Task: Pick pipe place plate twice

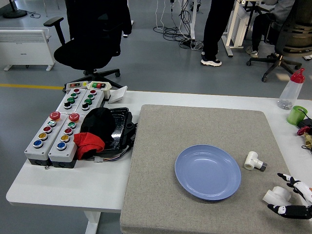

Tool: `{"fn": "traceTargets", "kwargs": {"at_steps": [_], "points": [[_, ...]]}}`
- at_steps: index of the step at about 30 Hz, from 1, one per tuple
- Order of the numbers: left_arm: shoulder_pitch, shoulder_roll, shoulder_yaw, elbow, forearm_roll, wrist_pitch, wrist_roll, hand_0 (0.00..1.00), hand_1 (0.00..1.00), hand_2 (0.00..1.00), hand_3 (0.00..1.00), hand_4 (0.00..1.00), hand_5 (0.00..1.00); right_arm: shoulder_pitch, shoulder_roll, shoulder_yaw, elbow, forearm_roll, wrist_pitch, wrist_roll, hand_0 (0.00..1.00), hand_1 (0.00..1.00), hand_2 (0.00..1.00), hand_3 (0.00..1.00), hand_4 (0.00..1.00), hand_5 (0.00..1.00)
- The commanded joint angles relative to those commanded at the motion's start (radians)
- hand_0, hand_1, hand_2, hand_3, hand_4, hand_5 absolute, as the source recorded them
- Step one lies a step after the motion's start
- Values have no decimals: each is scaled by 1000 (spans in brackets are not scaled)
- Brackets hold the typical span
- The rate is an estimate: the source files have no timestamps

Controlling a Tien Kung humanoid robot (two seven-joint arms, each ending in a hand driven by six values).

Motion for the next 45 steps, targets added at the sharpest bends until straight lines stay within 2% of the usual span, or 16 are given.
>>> {"fn": "traceTargets", "kwargs": {"at_steps": [8, 9, 10, 14, 15, 20, 21, 26, 27, 32, 34, 38, 39, 43, 45], "points": [[-2, 0, 8, 0, -11, 2, -1, 664, 642, 658, 601, 465, 998, 13, 0, -26, -3, -8, 4, -1, 998, 958, 998, 998, 817, 341], [-3, 0, 8, 0, -12, 2, -1, 665, 641, 658, 601, 465, 998, 18, 2, -32, -5, -11, 2, -3, 932, 912, 995, 948, 794, 293], [-3, 0, 8, 0, -12, 2, -1, 665, 641, 658, 601, 465, 998, 19, 3, -34, -5, -12, 1, -3, 932, 912, 995, 948, 794, 293], [-3, 0, 8, 0, -11, 2, 0, 665, 641, 658, 601, 465, 998, 32, 10, -53, -16, -41, -41, -12, 932, 912, 995, 948, 794, 293], [-4, 0, 8, 0, -11, 2, 0, 664, 641, 658, 601, 465, 998, 33, 10, -54, -17, -44, -44, -13, 712, 737, 780, 808, 669, 120], [-5, 0, 12, 0, -15, 1, 0, 664, 641, 658, 601, 465, 998, 33, 12, -51, -31, -65, -9, -27, 712, 737, 780, 808, 669, 120], [-5, 0, 13, 0, -17, 2, 0, 664, 640, 658, 601, 465, 998, 33, 13, -50, -33, -74, -5, -28, 530, 599, 656, 743, 602, 46], [-5, 0, 15, -1, -19, 2, 0, 664, 640, 658, 601, 465, 998, 37, 11, -51, -32, -83, 11, -28, 530, 599, 656, 743, 602, 46], [-5, 0, 15, -1, -19, 2, 0, 664, 640, 657, 601, 465, 998, 37, 10, -52, -31, -85, 10, -25, 453, 546, 629, 716, 555, 2], [-6, 0, 17, -1, -22, 2, 0, 664, 640, 657, 601, 465, 998, 36, 7, -47, -19, -88, -5, -6, 453, 546, 629, 716, 555, 2], [-6, -1, 18, -1, -22, 2, 0, 664, 640, 657, 601, 464, 998, 35, 5, -44, -13, -88, -14, 4, 422, 511, 601, 691, 521, 2], [-6, -1, 21, -1, -29, 4, 0, 664, 640, 657, 601, 464, 998, 45, 3, -36, 13, -91, -53, 33, 422, 511, 601, 691, 521, 2], [-7, 0, 23, -1, -31, 4, 0, 664, 640, 658, 601, 464, 998, 58, 5, -41, 21, -94, -68, 43, 419, 506, 586, 659, 503, 2], [-8, 0, 31, -2, -43, 5, 0, 664, 640, 658, 601, 464, 998, 126, 19, -94, 21, -92, -125, 84, 419, 506, 586, 659, 503, 2], [-8, 0, 32, -2, -45, 5, 1, 664, 639, 658, 601, 465, 998, 141, 22, -105, 19, -91, -131, 90, 427, 516, 582, 651, 490, 2]]}}
